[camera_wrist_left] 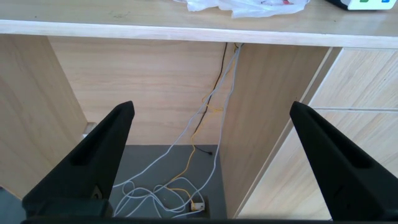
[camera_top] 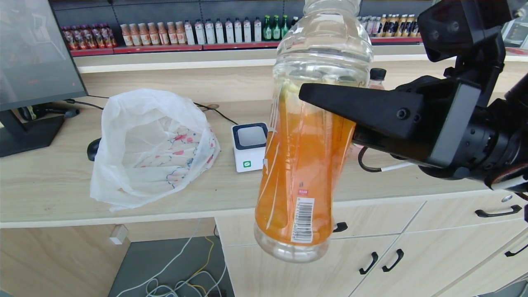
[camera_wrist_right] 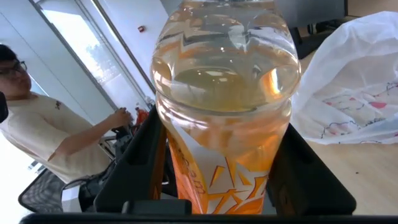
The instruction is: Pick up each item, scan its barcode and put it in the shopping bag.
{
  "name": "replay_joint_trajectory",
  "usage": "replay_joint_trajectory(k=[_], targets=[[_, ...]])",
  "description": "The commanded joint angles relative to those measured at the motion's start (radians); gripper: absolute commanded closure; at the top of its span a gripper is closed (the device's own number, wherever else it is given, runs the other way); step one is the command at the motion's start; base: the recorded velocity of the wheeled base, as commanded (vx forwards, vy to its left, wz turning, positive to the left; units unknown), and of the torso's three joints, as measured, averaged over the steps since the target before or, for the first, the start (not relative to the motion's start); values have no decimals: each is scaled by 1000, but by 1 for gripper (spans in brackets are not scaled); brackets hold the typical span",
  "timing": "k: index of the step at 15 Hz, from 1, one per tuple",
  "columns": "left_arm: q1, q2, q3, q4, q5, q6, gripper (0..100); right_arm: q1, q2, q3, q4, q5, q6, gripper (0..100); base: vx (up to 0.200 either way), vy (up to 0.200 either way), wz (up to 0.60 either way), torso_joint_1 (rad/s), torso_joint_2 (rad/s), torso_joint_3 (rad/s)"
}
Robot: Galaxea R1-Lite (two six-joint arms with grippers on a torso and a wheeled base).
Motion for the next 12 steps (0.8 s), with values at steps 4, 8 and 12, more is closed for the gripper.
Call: replay_joint_trajectory(k=[4,8,12], targets=[[1,0,0,1,-1,0,0,6,-13,17,-2,-1,28,100,0,0,0,0,0,0],[1,0,0,-1,1,0,0,4,-33,49,-2,-2,28,100,0,0,0,0,0,0],[1,0,0,-1,-1,0,0,-1,-47,72,-2,-5,27,100,0,0,0,0,0,0]])
